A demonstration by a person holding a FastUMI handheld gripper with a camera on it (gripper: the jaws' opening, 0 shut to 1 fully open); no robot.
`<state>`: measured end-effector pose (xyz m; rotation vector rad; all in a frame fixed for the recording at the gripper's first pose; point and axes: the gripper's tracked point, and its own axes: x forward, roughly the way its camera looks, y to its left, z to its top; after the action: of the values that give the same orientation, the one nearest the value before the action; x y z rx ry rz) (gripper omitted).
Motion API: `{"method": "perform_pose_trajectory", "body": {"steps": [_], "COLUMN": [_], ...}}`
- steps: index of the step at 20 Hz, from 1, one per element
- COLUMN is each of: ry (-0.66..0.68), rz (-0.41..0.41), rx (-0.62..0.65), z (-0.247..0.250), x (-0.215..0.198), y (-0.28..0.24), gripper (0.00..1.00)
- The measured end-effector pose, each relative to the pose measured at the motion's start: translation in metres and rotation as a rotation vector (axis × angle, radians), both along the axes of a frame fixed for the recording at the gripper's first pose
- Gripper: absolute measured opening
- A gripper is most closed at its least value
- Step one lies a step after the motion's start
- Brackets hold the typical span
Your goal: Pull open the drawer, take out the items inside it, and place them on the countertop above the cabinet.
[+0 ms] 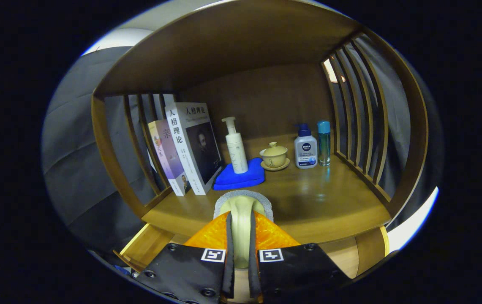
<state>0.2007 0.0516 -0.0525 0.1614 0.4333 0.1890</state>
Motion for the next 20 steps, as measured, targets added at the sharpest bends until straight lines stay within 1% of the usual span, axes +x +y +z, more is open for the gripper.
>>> {"method": "perform_pose_trajectory", "body": {"steps": [2, 5, 8, 12, 15, 16, 17, 18, 19, 20], "ry": [0.024, 0.062, 0.045, 0.036, 0.04, 0.055, 0.068, 0.064, 0.045, 0.02], "rz": [-0.02, -0.013, -0.014, -0.017, -0.02, -0.018, -0.014, -0.019, -0.026, -0.016], "rx": [0.022, 0.021, 0.046, 0.022, 0.007, -0.01, -0.037, -0.071, -0.1, -0.103], "z": [-0.003, -0.013, -0.007, -0.009, -0.015, -0.023, -0.028, -0.032, -0.036, -0.033], "x": [0.01, 0.022, 0.036, 0.053, 0.06, 0.061, 0.059, 0.062, 0.063, 0.062], "y": [0.002, 0.004, 0.011, 0.008, 0.008, 0.007, 0.006, 0.003, 0.0, 0.004], "gripper": [0.15, 0.15, 0.15, 0.15, 0.2, 0.25, 0.26, 0.33, 0.44, 0.55]}}
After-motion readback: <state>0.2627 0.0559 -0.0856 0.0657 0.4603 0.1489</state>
